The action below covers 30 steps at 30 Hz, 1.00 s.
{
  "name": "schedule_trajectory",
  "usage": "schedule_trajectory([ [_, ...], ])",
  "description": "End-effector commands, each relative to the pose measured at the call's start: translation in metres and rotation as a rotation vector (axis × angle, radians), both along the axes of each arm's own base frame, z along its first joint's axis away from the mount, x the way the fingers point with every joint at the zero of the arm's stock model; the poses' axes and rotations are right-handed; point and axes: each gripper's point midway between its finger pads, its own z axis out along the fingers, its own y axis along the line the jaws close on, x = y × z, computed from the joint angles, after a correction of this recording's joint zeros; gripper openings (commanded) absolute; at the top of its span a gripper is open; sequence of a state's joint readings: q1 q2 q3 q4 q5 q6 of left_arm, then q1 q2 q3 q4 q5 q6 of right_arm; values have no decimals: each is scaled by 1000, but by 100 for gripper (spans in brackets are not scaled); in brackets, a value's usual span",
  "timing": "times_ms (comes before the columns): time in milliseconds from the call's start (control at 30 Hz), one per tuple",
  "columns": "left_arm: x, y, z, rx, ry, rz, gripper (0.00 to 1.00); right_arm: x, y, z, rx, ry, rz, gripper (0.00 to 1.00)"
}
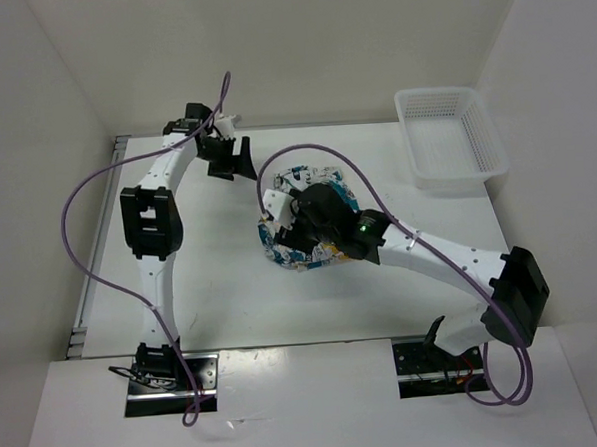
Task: Fold and stack the shorts
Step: Fold the shorts
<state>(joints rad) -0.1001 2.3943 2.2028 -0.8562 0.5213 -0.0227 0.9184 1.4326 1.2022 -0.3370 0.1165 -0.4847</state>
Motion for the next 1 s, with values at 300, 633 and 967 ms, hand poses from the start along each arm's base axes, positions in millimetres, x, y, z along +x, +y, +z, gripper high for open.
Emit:
schedule_trajectory([
  [300, -107, -61, -28, -123, 297, -180, 99, -8, -68, -97, -215, 104, 0, 72],
  [633, -134, -79, -62, -92, 419, -222, 55, -20, -77, -131, -268, 128, 42, 69],
  [967, -109, -93, -17, -165, 313, -250, 0, -21, -86, -157, -304, 100, 75, 49],
])
